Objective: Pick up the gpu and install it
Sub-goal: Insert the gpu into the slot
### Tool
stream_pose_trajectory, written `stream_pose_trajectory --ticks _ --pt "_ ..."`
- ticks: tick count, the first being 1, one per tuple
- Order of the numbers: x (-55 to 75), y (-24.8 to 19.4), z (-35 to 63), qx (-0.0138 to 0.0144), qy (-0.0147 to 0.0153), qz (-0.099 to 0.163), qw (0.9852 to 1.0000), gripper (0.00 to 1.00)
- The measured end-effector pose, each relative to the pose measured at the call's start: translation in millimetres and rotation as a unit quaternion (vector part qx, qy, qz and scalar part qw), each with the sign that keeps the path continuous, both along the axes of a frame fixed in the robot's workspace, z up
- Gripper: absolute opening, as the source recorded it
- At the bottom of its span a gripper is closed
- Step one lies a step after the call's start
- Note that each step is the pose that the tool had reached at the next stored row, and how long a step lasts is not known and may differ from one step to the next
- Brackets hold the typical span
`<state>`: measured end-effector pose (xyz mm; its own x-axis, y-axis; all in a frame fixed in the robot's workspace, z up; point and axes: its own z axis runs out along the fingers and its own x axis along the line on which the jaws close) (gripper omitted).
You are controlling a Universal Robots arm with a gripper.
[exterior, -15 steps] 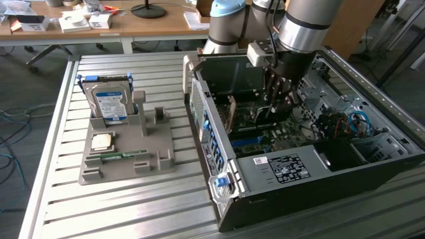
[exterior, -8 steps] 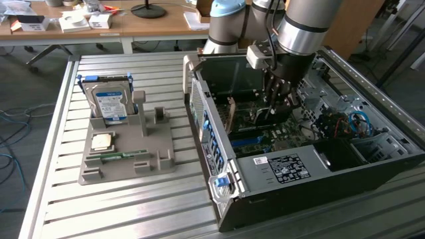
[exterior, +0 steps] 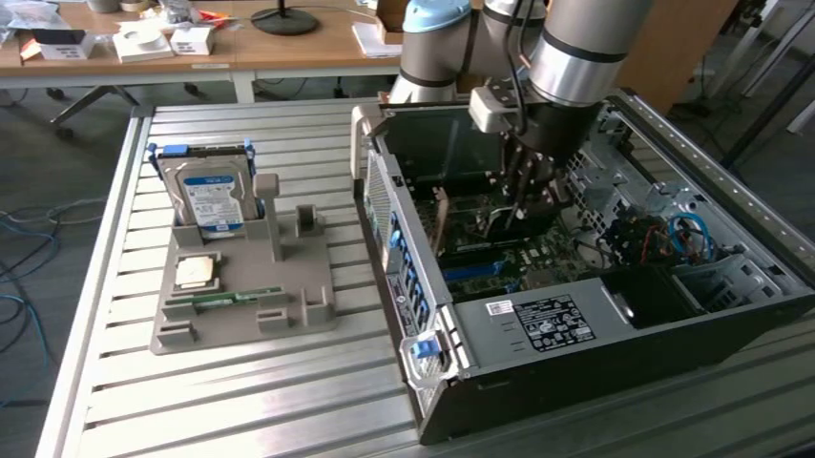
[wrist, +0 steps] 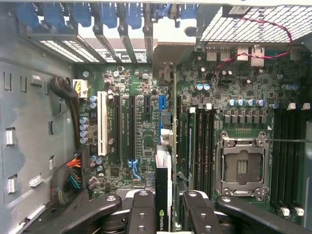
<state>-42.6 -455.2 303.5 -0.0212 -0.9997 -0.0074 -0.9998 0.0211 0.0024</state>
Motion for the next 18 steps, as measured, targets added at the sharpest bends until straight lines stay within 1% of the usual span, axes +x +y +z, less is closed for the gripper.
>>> stream_pose_trajectory --ticks 8,18 --pt "-0.2 -2.1 -2.8 -0.0001 0.0000 0.000 1.0000 0.27" --pt "-0.4 -2.2 -4.6 -0.0004 0.0000 0.000 1.0000 0.27"
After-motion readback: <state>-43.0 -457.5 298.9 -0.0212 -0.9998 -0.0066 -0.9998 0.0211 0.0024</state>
